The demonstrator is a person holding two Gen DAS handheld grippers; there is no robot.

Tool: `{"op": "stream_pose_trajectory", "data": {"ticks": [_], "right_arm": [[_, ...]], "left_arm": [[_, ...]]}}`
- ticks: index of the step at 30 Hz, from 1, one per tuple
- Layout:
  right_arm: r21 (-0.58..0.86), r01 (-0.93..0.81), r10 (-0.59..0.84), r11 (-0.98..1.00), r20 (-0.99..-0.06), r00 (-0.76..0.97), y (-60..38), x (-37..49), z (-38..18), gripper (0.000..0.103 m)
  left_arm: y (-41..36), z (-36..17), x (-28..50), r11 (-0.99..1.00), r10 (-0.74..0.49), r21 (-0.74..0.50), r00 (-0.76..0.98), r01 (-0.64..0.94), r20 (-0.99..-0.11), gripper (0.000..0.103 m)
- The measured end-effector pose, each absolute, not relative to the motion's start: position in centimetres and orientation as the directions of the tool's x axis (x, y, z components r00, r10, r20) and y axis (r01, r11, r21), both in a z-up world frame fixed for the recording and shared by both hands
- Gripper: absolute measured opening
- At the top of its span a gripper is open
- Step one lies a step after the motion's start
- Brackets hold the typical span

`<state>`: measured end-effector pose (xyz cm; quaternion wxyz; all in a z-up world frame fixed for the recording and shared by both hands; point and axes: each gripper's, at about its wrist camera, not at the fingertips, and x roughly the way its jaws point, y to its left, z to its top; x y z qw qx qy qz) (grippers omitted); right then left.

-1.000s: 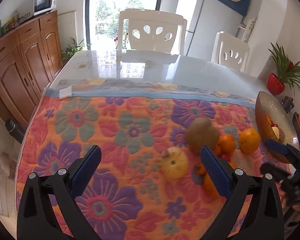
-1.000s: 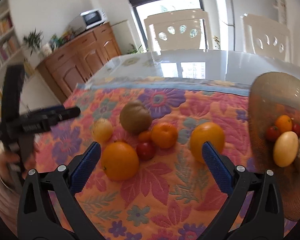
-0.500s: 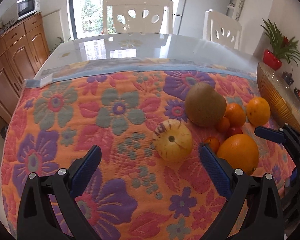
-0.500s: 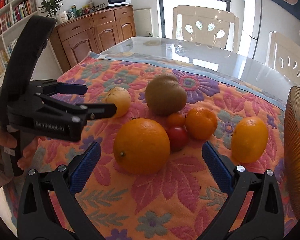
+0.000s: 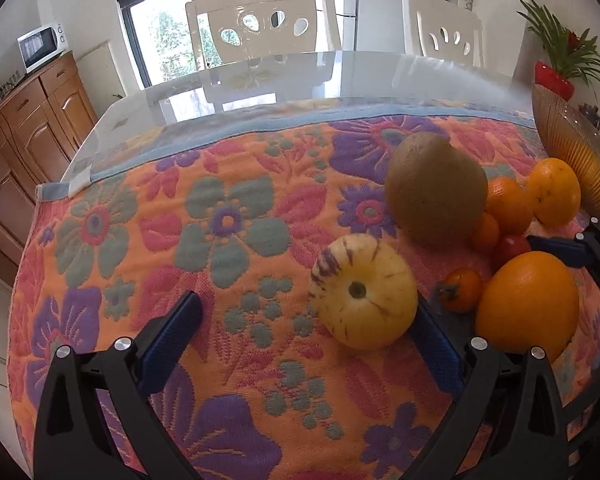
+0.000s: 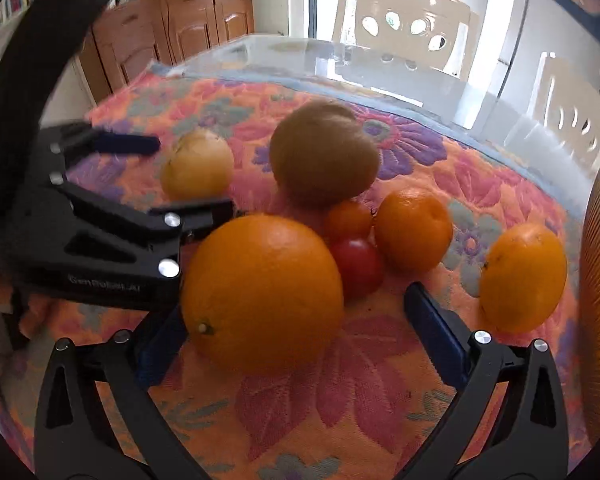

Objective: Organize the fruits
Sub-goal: 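Grasp the large orange with the right tool while the left tool grasps the striped pepino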

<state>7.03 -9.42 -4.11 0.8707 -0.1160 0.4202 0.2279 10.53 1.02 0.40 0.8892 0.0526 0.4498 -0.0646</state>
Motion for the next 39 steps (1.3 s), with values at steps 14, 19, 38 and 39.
{"op": "stream_pose_trajectory", "data": {"ticks": [14,19,38,39], "right_arm": [[-0.026,-0.494,0.288,0.869,-0.785,0.548,-9.13,6.99,-4.32,0.100],[-0.025,-0.494,0.288,0.869,-0.785,0.548,-9.18,6.97,-4.29,0.100],[-0.026,-0.494,0.288,0.869,-0.785,0.548,-9.21,6.93,-4.28,0.100],[-0.026,-0.494,0.288,0.869,-0.785,0.548,-9.21,6.93,-4.28,0.100]], "left_arm": [[1.24,0.27,10.50,0.987,-0.073,0.027,0.583,0.161,-0.809,0.098],[1.22,0.23,10.49,0.987,-0.073,0.027,0.583,0.161,-0.809,0.098],[1.16,0.23,10.49,0.987,-0.072,0.027,0.584,0.160,-0.809,0.098],[1.16,0.23,10.49,0.987,-0.072,0.027,0.584,0.160,-0.809,0.098]]}}
